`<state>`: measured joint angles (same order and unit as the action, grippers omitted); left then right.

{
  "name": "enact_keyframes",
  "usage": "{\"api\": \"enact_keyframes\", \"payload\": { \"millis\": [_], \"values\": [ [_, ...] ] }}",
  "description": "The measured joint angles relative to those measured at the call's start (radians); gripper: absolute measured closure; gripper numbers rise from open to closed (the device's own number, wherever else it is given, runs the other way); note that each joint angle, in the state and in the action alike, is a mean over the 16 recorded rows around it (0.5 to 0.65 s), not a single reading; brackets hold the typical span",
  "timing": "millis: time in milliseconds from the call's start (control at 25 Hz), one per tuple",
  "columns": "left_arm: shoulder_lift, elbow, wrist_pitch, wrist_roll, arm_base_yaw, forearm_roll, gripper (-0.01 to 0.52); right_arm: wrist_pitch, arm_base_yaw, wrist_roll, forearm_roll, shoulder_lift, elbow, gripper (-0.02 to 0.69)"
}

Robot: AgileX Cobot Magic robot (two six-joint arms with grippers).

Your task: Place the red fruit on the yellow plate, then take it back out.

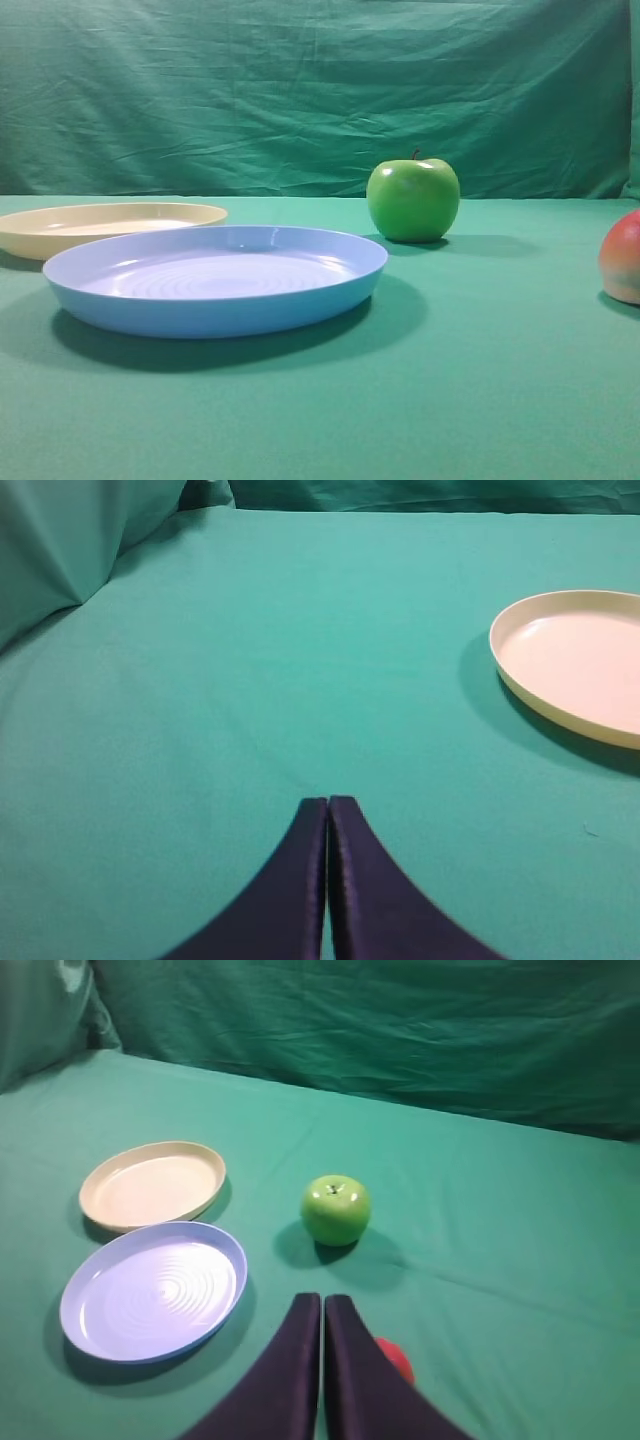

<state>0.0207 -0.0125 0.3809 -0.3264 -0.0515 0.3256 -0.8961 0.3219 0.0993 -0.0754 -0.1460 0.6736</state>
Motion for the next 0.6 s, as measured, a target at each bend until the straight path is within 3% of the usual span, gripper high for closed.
{"api": "enact_keyframes", "payload": {
  "millis": [600],
  "values": [
    [0.0, 0.0, 0.0, 0.0, 0.0, 0.0, 0.514, 0.377, -0.26, -0.044, 0.07, 0.133, -0.428, 0.665]
  ]
}}
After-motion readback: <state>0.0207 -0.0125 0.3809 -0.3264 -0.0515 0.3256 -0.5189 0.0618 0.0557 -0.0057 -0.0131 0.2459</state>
